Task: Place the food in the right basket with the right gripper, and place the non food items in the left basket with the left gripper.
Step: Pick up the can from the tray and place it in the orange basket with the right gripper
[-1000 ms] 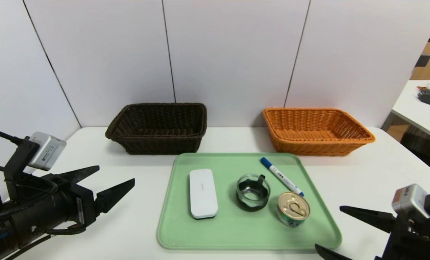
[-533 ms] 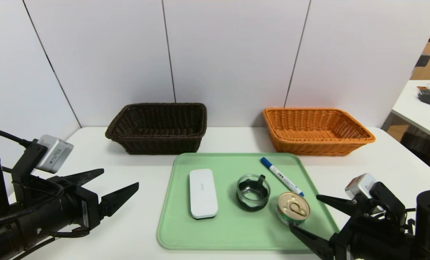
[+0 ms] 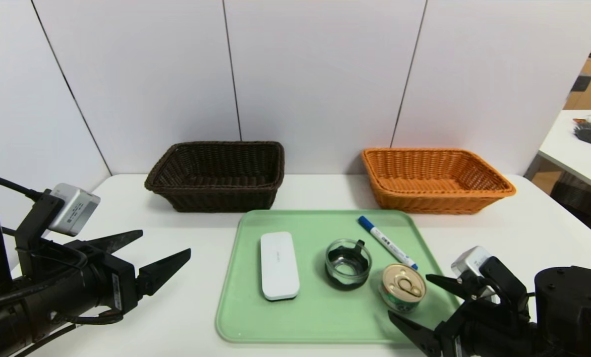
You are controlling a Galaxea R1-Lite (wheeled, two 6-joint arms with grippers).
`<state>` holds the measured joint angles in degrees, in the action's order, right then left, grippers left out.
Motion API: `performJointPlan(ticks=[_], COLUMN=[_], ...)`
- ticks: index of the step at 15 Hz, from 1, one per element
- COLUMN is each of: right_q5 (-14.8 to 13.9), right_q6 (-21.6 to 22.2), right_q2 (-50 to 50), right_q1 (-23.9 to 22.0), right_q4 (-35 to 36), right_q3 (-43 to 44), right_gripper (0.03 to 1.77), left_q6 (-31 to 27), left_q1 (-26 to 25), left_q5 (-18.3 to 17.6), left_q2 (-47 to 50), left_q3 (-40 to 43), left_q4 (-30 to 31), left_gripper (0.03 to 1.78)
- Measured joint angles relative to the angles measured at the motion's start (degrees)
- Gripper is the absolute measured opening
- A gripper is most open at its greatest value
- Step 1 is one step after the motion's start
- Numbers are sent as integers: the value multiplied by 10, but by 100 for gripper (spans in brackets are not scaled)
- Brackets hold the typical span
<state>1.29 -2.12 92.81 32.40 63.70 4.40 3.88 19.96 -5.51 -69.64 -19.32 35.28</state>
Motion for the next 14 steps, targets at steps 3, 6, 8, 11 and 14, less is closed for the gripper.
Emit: performJointPlan(ticks=[3,6,8,11,14], right_q5=[0,0,0,-4,-13], right_q6=[1,5,9,8,10], right_q2=[7,20,39,90,134], right_q1=[0,0,0,1,1], right_q4=[1,13,44,130,212], right_q3=[0,1,1,-15,-39], right_gripper=[171,171,171,171,171], left_q6=[0,0,0,1,1], left_q1=[0,0,0,0,0], left_q5=[0,0,0,0,0], left_q2=[0,0,0,0,0], left_q3=[0,3,3,3,3], left_q4=[0,0,0,0,0], left_gripper=[169,169,169,169,169])
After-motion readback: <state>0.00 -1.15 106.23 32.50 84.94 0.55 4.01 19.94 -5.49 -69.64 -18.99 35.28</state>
